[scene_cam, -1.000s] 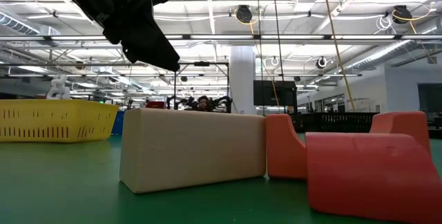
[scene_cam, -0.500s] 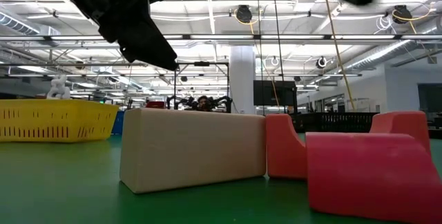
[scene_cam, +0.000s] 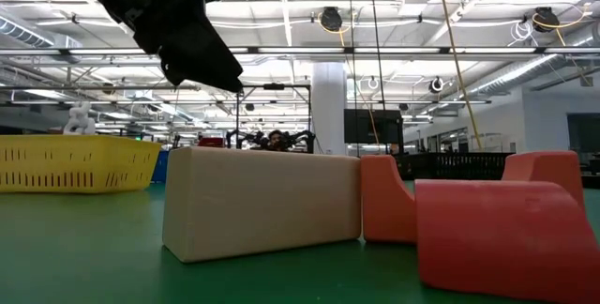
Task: Sort & place blocks by color
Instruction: Put the right orange block into the green bin
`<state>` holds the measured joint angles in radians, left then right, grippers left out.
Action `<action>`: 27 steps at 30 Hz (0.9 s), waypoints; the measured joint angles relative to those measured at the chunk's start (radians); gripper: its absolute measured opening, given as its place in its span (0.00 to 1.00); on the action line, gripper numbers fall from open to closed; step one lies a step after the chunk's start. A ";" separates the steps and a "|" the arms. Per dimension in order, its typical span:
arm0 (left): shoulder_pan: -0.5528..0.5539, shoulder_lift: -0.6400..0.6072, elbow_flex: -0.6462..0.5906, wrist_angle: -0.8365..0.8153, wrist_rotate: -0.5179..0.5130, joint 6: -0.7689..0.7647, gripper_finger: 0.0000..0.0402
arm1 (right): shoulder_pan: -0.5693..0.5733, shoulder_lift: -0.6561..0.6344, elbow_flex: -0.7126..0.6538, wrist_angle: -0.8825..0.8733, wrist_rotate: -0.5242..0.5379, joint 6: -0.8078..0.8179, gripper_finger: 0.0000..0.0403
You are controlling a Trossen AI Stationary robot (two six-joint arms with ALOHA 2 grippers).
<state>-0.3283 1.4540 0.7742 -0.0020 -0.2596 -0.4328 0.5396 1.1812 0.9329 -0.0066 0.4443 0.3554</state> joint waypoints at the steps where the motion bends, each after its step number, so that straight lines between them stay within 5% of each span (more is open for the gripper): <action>1: 0.000 0.000 0.000 0.004 0.000 0.000 0.39 | 0.001 0.001 0.014 -0.058 0.000 0.013 0.65; 5: 0.000 0.000 0.000 0.004 0.000 -0.001 0.39 | 0.017 0.037 0.020 -0.194 -0.030 0.163 0.65; 12: 0.002 0.000 0.000 0.005 0.000 0.034 0.39 | 0.105 0.227 0.016 -0.390 -0.403 0.485 0.65; 20: 0.015 0.000 0.000 0.014 -0.002 0.029 0.39 | 0.157 0.349 0.016 -0.434 -0.638 0.777 0.65; 27: 0.014 0.000 0.000 0.014 -0.001 0.010 0.39 | 0.183 0.353 0.016 -0.336 -0.583 0.881 0.65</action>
<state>-0.3138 1.4540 0.7742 0.0124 -0.2607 -0.4225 0.7231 1.5341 0.9485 -0.3425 -0.1389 1.2363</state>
